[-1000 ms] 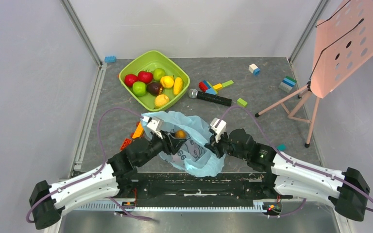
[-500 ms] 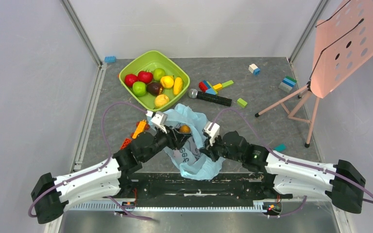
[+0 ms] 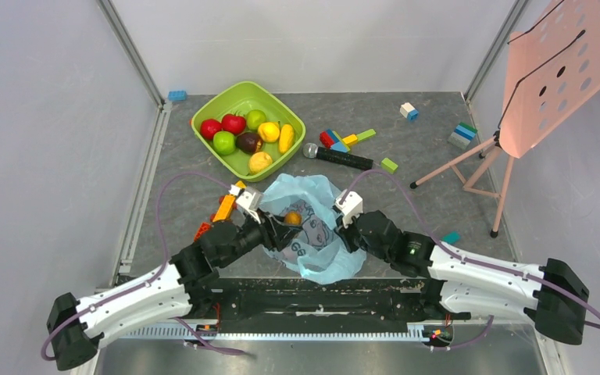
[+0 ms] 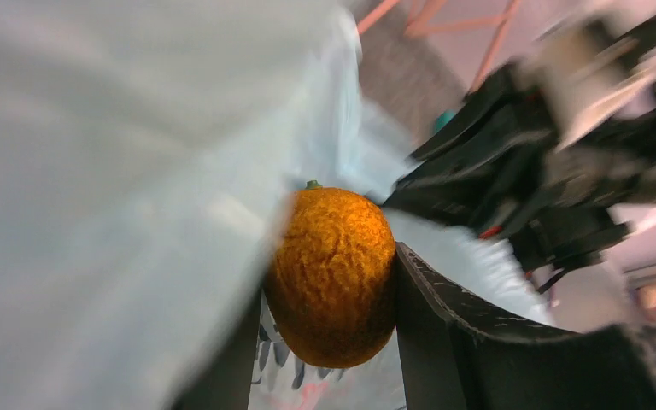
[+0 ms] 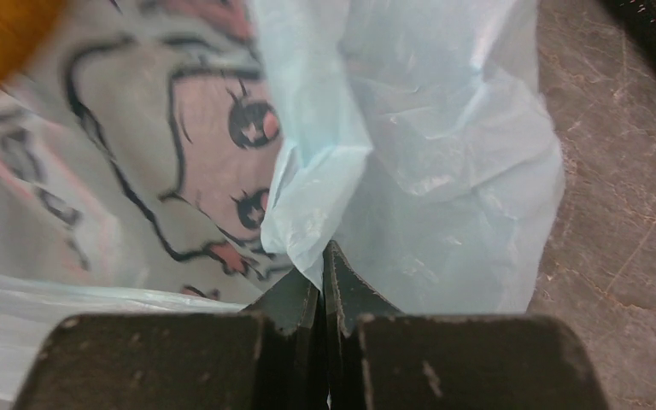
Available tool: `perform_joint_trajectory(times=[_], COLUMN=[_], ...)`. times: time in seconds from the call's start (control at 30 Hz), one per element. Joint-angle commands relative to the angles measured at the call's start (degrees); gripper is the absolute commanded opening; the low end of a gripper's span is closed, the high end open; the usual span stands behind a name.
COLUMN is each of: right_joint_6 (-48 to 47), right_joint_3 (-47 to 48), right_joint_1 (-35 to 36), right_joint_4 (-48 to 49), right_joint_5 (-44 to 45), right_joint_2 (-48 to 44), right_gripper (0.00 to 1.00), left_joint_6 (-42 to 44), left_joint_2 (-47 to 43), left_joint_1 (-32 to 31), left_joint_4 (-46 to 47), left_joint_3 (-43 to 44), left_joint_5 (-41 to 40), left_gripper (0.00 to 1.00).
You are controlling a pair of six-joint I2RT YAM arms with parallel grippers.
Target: Take the fake fruits out of the plastic bag
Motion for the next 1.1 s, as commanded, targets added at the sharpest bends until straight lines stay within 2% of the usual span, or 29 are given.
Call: perform_joint_trajectory(times=[0.0,0.13,0.3,0.4,0.6,0.73,0.93,1.07], right_joint_6=[-0.6,-1.2,-1.6,-1.6,-1.4,-1.5,-1.4,-1.4], right_joint_3=[0.4,-0.7,-0.7,-0.8,-1.3,-1.3,-1.2,-1.1], right_joint_1=[0.3,0.3,0.3,0.7,1.2,1.4,1.7,1.8], right_joint_4=[0.3,1.2,1.5,2.2,2.8,2.8,2.7,2.8], right_joint_5=[2.1,0.5,-0.8,-1.6,-2.8,-2.8,-2.9,-2.9], right_joint_2=[-3.3,-3.9,-1.9,-1.1,-0.3,0.3,0.6,0.8], right_gripper=[0.02,0.02,0.02,0.02,0.03,0.02,0.03,0.03], left_joint_6=[0.8,1.0,0.7,0.5,0.9,1.1,1.0,1.1], left_joint_2=[2.7,8.5,16.0,16.9,16.5,16.2,16.6,18.0], left_joint_1=[0.1,0.0,0.0,0.0,0.0,0.1,0.0,0.1], left_joint_4=[0.8,5.9,10.5,11.7,10.2,9.5,9.5,9.5], left_joint_3=[-7.4,-11.7,-12.6,-12.4,-11.8,-11.9,-12.0,-12.0], left_joint_5=[-1.7,-4.5,-5.7,-5.9,-5.9,-5.9,-6.0,-5.7], left_gripper=[0.57,0.56,0.56,0.67,0.80,0.80,0.67,0.68])
